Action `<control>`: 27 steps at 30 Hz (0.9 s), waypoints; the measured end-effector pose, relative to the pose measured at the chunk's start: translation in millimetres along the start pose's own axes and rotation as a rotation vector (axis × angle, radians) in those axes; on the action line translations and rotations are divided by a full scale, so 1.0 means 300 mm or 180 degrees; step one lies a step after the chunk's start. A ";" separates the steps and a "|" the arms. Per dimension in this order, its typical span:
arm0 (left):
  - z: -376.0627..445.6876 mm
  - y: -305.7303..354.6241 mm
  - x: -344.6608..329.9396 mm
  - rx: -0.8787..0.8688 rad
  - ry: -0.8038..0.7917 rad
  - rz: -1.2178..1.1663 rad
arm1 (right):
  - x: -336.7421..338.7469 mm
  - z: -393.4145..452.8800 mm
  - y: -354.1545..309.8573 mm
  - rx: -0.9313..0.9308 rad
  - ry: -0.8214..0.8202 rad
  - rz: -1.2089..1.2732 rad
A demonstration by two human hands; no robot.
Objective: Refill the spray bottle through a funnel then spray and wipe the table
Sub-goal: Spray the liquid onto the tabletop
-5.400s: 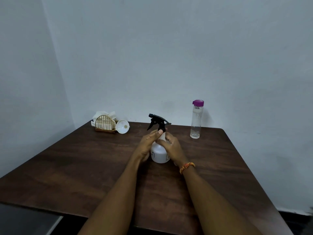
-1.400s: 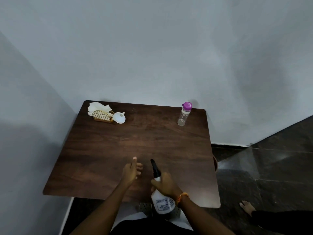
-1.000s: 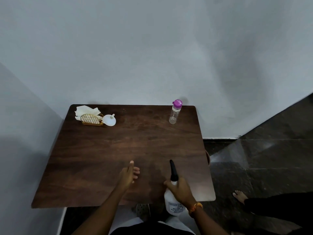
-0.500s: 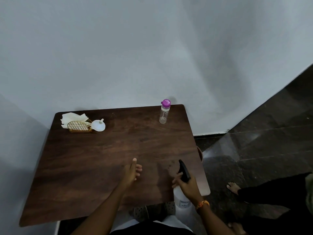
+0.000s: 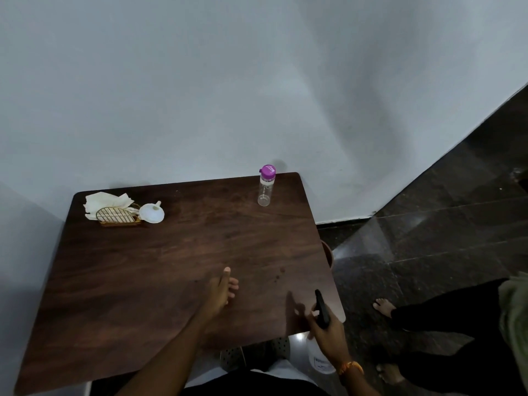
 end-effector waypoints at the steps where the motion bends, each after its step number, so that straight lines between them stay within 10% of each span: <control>1: 0.003 0.001 -0.002 0.0008 -0.0010 0.0001 | 0.007 -0.012 0.003 0.0008 0.0007 0.0041; 27: 0.017 0.021 0.024 -0.0225 -0.0044 0.0116 | -0.272 0.211 -0.238 0.0004 -0.0339 -0.0140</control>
Point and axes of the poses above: each hand's wrist, its own z-axis towards the middle knuckle, its own x-axis out of the back of the hand, y = z × x, the point moved 7 cm from there along z, towards the middle knuckle, and after that the axes turned 5 degrees about -z, right-handed, at the moved point
